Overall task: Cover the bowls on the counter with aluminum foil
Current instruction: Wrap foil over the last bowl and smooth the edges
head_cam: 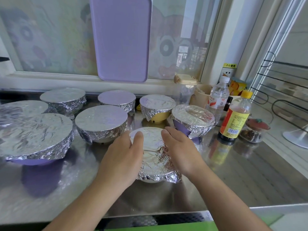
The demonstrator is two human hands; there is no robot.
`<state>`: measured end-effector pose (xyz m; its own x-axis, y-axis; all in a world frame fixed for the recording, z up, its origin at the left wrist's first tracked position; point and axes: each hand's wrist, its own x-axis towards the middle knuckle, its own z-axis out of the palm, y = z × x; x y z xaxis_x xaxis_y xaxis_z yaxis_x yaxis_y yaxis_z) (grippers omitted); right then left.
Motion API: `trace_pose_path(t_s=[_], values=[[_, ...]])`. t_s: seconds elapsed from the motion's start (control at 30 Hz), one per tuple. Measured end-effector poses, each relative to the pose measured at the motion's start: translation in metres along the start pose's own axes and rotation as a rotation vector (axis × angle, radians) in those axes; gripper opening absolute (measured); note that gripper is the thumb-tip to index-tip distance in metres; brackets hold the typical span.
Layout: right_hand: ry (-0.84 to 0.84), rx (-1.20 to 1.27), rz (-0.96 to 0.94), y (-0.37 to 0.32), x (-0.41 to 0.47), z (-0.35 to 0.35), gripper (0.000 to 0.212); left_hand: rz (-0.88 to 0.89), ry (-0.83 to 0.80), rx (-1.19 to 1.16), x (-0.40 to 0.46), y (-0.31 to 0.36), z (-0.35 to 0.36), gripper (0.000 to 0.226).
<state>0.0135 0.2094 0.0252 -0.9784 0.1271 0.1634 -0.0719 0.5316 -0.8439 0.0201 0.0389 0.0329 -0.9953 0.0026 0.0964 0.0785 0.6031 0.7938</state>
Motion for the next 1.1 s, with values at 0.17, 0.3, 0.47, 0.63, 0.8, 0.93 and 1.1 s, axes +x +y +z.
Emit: trace_pose_path(t_s=[0.17, 0.3, 0.47, 0.63, 0.8, 0.93, 1.1], values=[[-0.102, 0.096, 0.001, -0.006, -0.001, -0.015, 0.034, -0.038, -0.016, -0.131, 0.020, -0.003, -0.003, 0.036], [0.131, -0.028, -0.092, 0.000, -0.020, -0.010, 0.052, -0.049, 0.058, -0.337, 0.018, -0.013, 0.006, 0.023], [0.201, 0.052, -0.019, 0.004, -0.034, 0.016, 0.072, -0.003, 0.092, -0.375, 0.009, -0.014, 0.014, 0.044], [0.176, 0.228, 0.102, 0.015, -0.017, 0.015, 0.056, -0.032, 0.125, -0.425, 0.009, -0.016, 0.019, 0.032], [0.167, 0.381, 0.091, 0.015, -0.014, 0.008, 0.055, -0.069, 0.144, -0.540, 0.008, -0.012, 0.023, 0.028], [0.140, 0.493, 0.102, 0.021, -0.019, 0.006, 0.062, -0.020, 0.144, -0.567, 0.002, -0.016, 0.024, 0.057], [0.253, 0.540, 0.071, 0.033, -0.022, 0.019, 0.037, 0.085, 0.240, -0.644, 0.001, -0.026, 0.039, 0.053]])
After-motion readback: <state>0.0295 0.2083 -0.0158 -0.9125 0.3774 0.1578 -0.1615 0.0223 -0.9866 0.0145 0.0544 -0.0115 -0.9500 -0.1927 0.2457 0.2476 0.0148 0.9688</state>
